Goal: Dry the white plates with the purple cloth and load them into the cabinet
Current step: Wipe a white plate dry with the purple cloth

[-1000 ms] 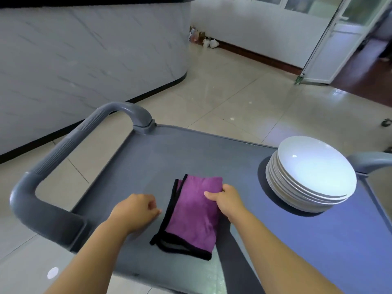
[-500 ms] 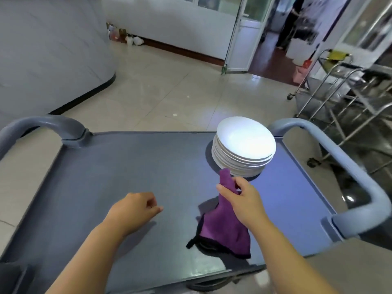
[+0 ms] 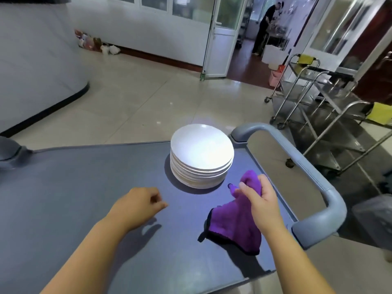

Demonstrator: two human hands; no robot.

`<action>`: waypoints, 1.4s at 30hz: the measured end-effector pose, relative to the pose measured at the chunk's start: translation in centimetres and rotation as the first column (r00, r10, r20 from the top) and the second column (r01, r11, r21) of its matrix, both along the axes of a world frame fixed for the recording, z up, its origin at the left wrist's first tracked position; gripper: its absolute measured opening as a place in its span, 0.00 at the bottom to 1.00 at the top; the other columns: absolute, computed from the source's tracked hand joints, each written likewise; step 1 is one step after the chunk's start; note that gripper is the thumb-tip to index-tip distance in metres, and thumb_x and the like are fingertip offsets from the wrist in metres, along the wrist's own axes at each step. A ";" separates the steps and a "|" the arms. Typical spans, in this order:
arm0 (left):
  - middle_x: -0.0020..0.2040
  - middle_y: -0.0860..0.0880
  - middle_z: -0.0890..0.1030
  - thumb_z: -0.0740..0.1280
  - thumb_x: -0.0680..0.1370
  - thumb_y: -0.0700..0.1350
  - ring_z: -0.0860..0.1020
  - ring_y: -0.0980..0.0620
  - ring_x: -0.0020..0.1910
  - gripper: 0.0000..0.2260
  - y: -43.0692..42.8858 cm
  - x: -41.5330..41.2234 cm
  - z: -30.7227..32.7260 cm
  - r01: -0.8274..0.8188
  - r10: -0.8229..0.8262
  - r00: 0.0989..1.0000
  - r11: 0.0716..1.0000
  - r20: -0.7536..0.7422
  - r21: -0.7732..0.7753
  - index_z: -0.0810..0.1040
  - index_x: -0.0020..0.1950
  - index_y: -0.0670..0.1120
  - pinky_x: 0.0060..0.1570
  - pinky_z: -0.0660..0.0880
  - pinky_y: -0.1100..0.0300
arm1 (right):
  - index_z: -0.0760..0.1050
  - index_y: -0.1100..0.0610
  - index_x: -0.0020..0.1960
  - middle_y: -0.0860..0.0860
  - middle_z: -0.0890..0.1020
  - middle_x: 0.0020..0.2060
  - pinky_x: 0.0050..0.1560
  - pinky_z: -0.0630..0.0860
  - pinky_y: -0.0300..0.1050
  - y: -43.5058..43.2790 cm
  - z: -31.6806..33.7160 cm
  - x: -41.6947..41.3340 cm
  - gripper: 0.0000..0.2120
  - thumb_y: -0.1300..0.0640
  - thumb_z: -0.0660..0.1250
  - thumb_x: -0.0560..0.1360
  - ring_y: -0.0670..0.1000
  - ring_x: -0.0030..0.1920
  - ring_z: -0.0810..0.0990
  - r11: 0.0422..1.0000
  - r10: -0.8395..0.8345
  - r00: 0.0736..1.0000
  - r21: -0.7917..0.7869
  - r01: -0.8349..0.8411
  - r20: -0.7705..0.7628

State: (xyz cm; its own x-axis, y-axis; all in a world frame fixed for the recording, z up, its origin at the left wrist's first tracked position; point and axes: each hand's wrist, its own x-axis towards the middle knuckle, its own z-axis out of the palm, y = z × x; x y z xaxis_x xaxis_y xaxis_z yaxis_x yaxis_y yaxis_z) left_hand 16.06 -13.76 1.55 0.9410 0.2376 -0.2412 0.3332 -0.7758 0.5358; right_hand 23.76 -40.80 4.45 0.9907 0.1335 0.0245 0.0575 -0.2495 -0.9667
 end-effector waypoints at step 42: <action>0.31 0.45 0.78 0.75 0.70 0.51 0.75 0.47 0.30 0.16 -6.4 14.9 1.5 -0.771 0.782 0.623 0.608 -0.027 -0.192 0.79 0.40 0.37 0.28 0.66 0.59 | 0.79 0.49 0.51 0.47 0.70 0.53 0.57 0.60 0.39 -5.1 -1.4 16.1 0.06 0.57 0.65 0.78 0.47 0.55 0.61 0.935 0.096 0.973 -0.355 -0.015 0.210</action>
